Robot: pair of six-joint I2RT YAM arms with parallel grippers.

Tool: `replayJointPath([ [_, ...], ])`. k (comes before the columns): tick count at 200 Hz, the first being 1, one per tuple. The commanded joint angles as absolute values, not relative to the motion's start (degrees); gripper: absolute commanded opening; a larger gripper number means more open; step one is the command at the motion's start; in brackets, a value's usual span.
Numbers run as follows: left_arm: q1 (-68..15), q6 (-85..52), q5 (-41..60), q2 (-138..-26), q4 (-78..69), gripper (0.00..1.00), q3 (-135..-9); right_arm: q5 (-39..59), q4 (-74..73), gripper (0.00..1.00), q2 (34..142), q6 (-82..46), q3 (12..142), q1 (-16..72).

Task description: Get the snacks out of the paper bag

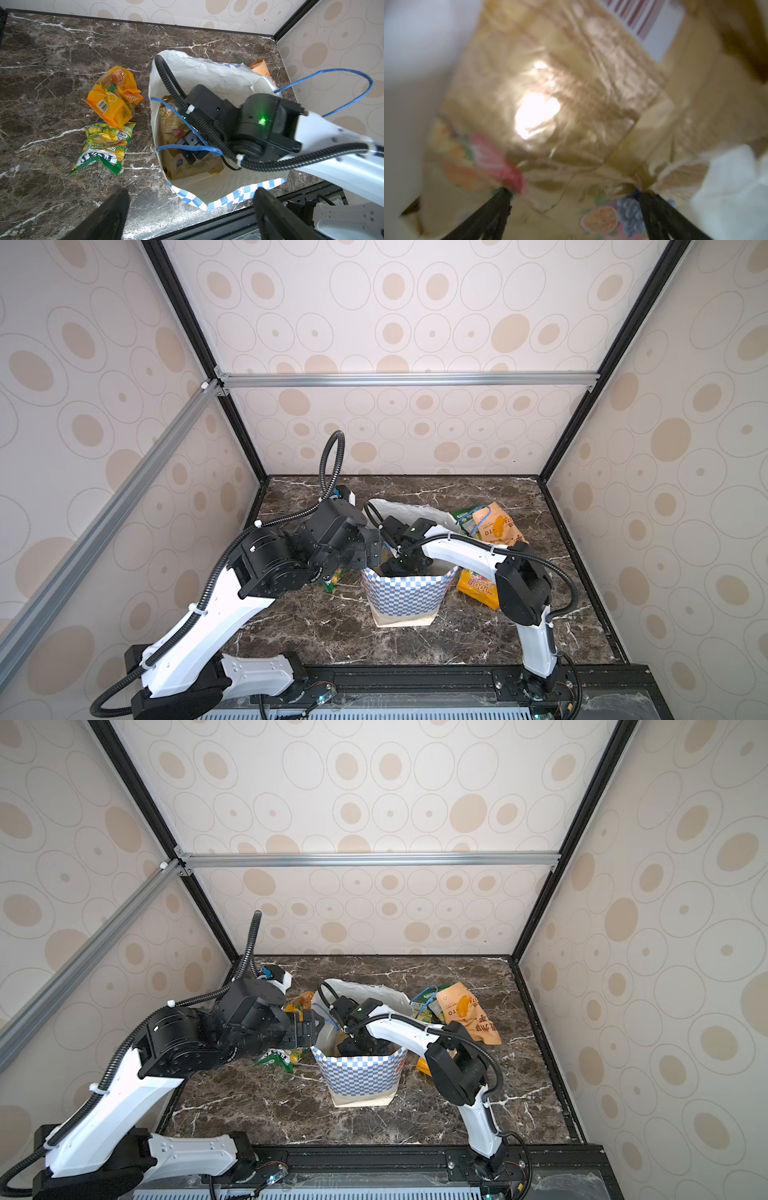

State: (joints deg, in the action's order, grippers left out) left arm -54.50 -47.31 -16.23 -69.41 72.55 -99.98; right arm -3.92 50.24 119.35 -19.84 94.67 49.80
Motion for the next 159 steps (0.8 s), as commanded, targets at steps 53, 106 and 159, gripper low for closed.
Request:
replayJointPath([
  [53,-54.75,-47.93,-17.51,-66.09,69.10,0.93,-97.93,0.77,46.41,0.94,129.25,-24.83,89.66,50.51],
  [106,-54.72,-47.33,-16.49,-67.41,68.38,0.93,-97.21,3.17,44.20,0.39,129.08,-24.86,86.16,50.80],
  [159,-54.71,-48.17,-16.27,-65.60,66.94,0.93,-94.23,2.06,44.96,0.00,124.99,-23.73,88.62,50.80],
])
